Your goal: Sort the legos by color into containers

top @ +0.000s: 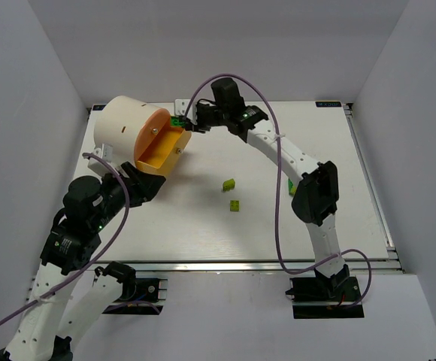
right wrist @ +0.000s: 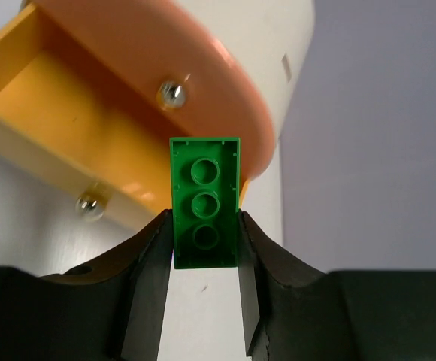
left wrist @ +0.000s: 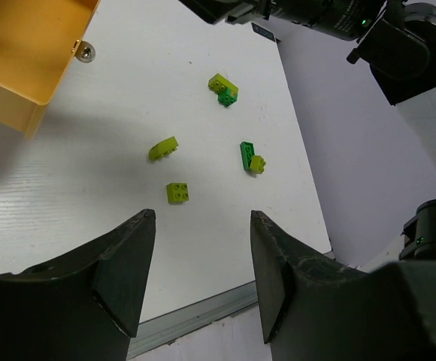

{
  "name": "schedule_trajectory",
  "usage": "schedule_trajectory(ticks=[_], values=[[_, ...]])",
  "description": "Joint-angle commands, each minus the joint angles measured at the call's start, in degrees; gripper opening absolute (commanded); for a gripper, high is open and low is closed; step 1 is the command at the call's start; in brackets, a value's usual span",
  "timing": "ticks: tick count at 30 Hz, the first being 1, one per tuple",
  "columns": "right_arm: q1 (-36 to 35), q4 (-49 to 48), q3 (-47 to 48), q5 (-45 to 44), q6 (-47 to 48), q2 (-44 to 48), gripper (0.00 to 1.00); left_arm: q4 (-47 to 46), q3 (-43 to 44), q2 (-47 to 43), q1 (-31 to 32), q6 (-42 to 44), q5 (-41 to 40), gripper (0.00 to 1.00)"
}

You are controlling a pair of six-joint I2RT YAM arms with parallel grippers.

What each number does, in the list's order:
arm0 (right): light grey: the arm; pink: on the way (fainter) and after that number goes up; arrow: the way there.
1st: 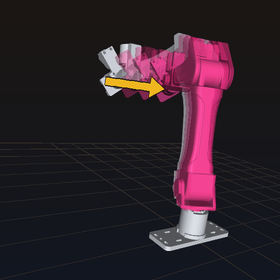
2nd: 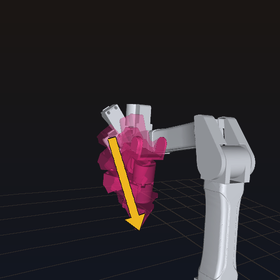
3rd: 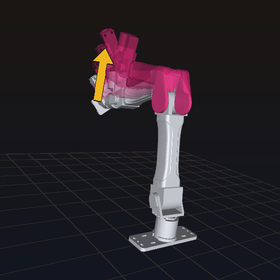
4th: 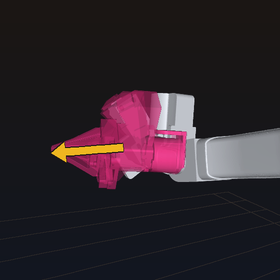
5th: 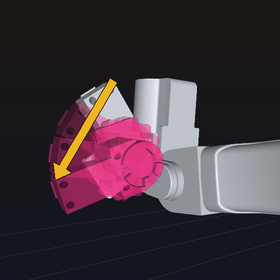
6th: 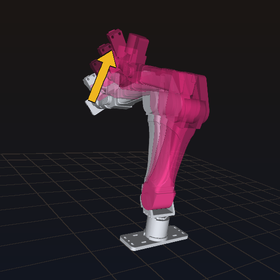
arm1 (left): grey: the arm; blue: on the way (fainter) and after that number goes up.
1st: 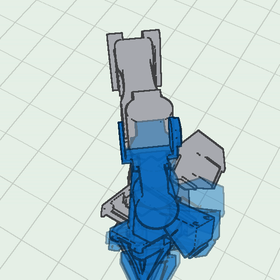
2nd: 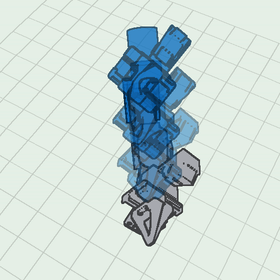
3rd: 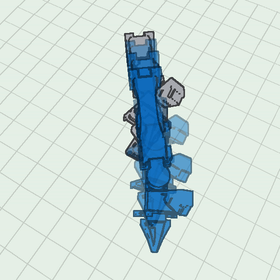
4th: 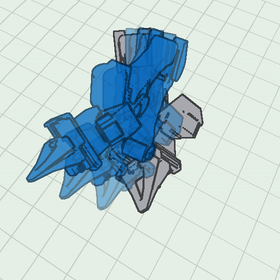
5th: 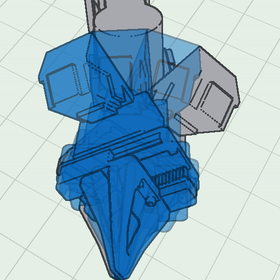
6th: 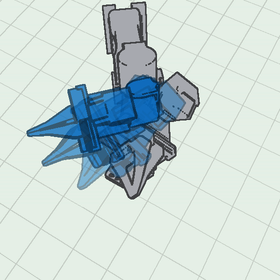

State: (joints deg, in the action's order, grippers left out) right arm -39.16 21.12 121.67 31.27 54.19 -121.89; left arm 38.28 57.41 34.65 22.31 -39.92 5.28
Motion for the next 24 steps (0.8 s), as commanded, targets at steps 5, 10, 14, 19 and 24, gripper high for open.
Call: schedule_trajectory(ticks=[5,10,14,19,24], values=[[-4.4,-11.0,4.2,-5.4,1.0,-4.1,0.26,3.8,3.1,-1.5,-0.6,0.0,-2.0,0.63],[-6.8,-11.8,4.6,-7.6,2.2,-6.6,0.33,4.6,3.7,-1.9,-0.6,0.0,-2.2,0.63],[-7.2,-13.7,2.4,-8.6,2.8,-6.4,0.52,5.0,3.5,-2.1,-0.6,0.0,-2.5,0.64],[-7.3,-13.8,0.9,-9.2,3.3,-5.7,0.68,4.3,3.1,-2.4,-0.6,-0.1,-2.2,0.64],[-7.0,-14.4,-0.5,-9.1,1.4,-3.3,0.71,2.2,2.6,-1.5,-0.6,0.1,-1.3,0.63]])
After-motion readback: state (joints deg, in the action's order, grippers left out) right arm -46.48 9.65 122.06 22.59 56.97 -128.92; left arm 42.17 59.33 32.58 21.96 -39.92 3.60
